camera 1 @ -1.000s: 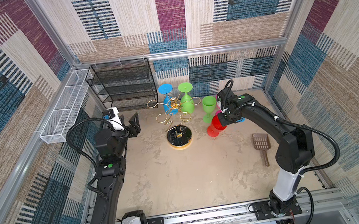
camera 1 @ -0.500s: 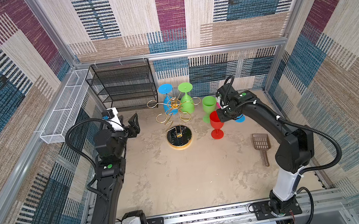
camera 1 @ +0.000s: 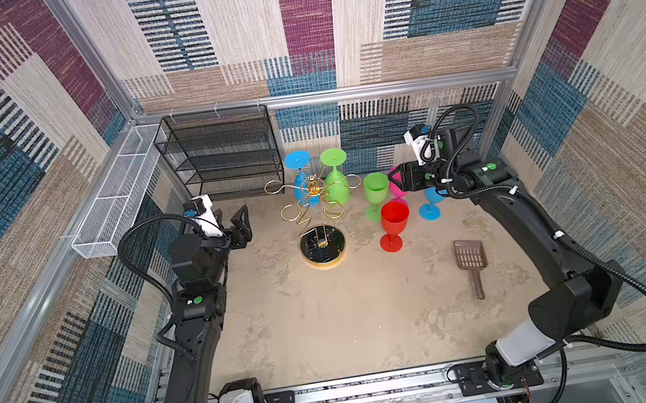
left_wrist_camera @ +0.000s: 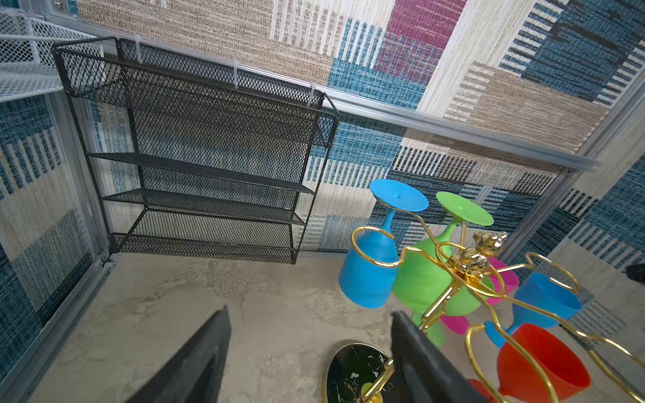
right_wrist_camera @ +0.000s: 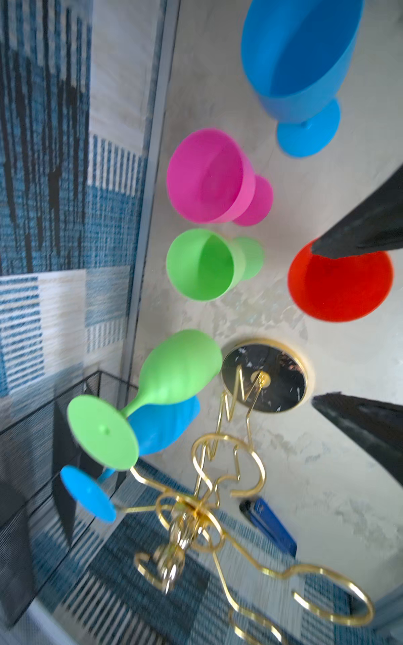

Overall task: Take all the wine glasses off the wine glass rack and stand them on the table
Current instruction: 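Open the right gripper and move it toward the green glass on the rack, then close the right gripper on the green glass's foot on the rack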

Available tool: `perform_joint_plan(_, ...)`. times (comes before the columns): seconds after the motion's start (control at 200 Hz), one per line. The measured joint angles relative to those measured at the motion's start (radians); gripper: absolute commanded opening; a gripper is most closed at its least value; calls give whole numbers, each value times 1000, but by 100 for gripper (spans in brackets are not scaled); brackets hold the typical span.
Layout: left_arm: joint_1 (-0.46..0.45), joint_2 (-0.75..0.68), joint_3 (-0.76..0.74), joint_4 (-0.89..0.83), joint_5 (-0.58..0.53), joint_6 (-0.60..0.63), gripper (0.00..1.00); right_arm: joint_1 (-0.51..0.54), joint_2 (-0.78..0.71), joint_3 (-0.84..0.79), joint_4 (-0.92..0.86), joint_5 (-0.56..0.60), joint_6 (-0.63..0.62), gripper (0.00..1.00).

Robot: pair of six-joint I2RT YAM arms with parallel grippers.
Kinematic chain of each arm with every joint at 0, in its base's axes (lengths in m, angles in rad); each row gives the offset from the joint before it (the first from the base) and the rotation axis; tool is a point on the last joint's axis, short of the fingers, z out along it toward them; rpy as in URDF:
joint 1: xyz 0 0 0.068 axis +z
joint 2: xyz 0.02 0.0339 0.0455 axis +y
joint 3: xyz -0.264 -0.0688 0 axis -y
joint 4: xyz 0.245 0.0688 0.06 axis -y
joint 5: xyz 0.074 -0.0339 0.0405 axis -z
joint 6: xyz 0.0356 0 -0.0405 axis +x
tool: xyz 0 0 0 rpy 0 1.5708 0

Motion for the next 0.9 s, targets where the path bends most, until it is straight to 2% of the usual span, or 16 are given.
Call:
perform_joint_plan(0.13, 0, -7, -6, 7, 3, -5, 74, -5, 50, -5, 156, -136, 77, 68)
perform_joint_plan(0.356, 0, -5, -30, 46, 33, -12, 74, -11, 212, 86, 314, -271, 188, 67)
perform_joint_plan(0.586, 0, -10, -45, 91, 74, -16, 75, -11, 365, 215, 379, -360, 269, 64)
perform_joint_plan(0.901, 0, -11, -47, 112, 99, -27, 75, 11, 507, 365, 387, -412, 321, 58)
